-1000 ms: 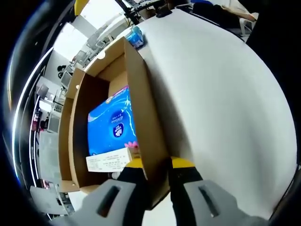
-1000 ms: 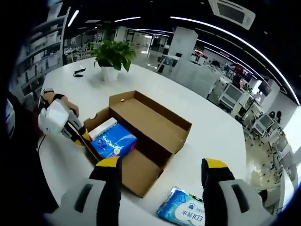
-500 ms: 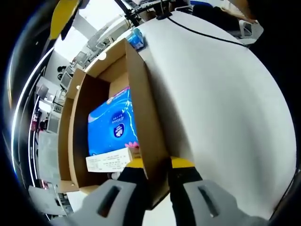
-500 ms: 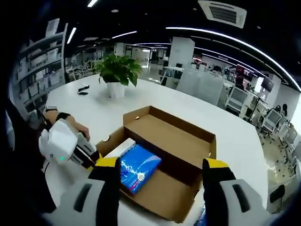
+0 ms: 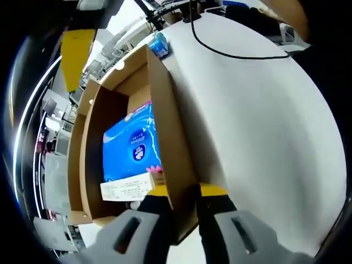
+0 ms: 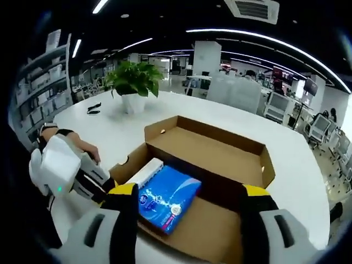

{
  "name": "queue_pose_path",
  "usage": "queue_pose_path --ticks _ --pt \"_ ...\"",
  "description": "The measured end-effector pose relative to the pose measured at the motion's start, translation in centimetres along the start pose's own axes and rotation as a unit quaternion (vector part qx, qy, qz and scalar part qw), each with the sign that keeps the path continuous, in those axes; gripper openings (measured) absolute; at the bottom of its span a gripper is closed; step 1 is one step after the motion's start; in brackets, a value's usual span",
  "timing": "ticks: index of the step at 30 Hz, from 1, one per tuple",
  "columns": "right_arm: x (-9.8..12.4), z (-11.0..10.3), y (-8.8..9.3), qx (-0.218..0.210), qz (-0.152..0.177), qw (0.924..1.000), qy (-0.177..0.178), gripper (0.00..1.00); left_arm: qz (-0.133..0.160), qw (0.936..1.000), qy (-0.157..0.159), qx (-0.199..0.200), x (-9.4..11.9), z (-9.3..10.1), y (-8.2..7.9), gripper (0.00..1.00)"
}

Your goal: Operate the shoe box by opening the lid, removing the specified soft item, and placing it in the target area until the item is outside and the box remains undamaged.

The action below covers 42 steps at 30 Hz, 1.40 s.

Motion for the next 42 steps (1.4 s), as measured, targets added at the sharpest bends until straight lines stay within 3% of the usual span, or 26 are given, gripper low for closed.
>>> queue_pose_path --ticks 1,5,8,9,11,14,18,21,26,29,38,42 --pt "0.0 -0.1 -0.2 0.005 0.011 0.9999 0.0 0.78 0.0 1.0 0.0 0.0 0.0 0.0 0.0 0.14" --pt "0.0 -0.2 0.9 0.012 -0.017 0.9998 0.004 0.78 0.001 1.0 0.001 -0.001 0.0 0.0 0.0 0.14" --pt "0.1 -0.1 1.0 0.003 -0.006 1.0 0.002 0.79 0.001 1.0 0.001 0.0 0.0 0.0 0.0 0.14" --pt "-0.2 0.0 1.3 -0.006 0.002 1.0 -0.004 0.79 0.0 1.0 0.0 0.0 0.0 0.0 0.0 0.14" --pt "-1.5 0.1 2.7 -0.033 -0.021 0.9991 -0.015 0.79 0.0 1.0 0.0 0.0 0.0 0.0 0.0 0.14" --pt "-2.9 0.2 2.6 -0.026 -0.023 0.9994 -0.011 0.79 0.001 1.0 0.0 0.0 0.0 0.0 -0.1 0.14" --pt "-4.6 0.4 3.3 -0.046 -0.03 0.9985 -0.005 0.79 0.001 1.0 0.001 -0.001 0.0 0.0 -0.1 0.14" --pt "-6.6 0.4 5.9 -0.064 -0.072 0.9953 -0.005 0.79 0.002 1.0 0.001 -0.002 0.0 0.1 -0.1 0.14" --pt "-8.8 -0.5 6.3 -0.066 -0.08 0.9946 -0.011 0.79 0.001 1.0 0.001 -0.003 0.0 0.0 -0.1 0.14" --pt "-9.3 -0.6 6.8 -0.058 -0.096 0.9937 -0.002 0.74 0.002 1.0 0.001 -0.003 0.0 0.0 -0.2 0.14" --pt "-9.2 -0.7 7.1 -0.097 -0.072 0.9927 -0.007 0.71 0.0 1.0 0.0 -0.002 -0.1 0.0 -0.1 0.14" --pt "-9.4 -0.8 7.1 -0.094 -0.072 0.993 -0.001 0.7 -0.001 1.0 -0.001 -0.001 -0.2 -0.1 -0.1 0.14"
Point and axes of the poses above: the point that each gripper's makers call its tool centre point, and the gripper's own axes: x roughly backward along the fingers, z roughly to its right, y roughly out of its underside, the point moved 1 cm from there along x, roughly backward along the fingers, and after that the axes turned 13 degrees about -y, right-handed, at the moved point
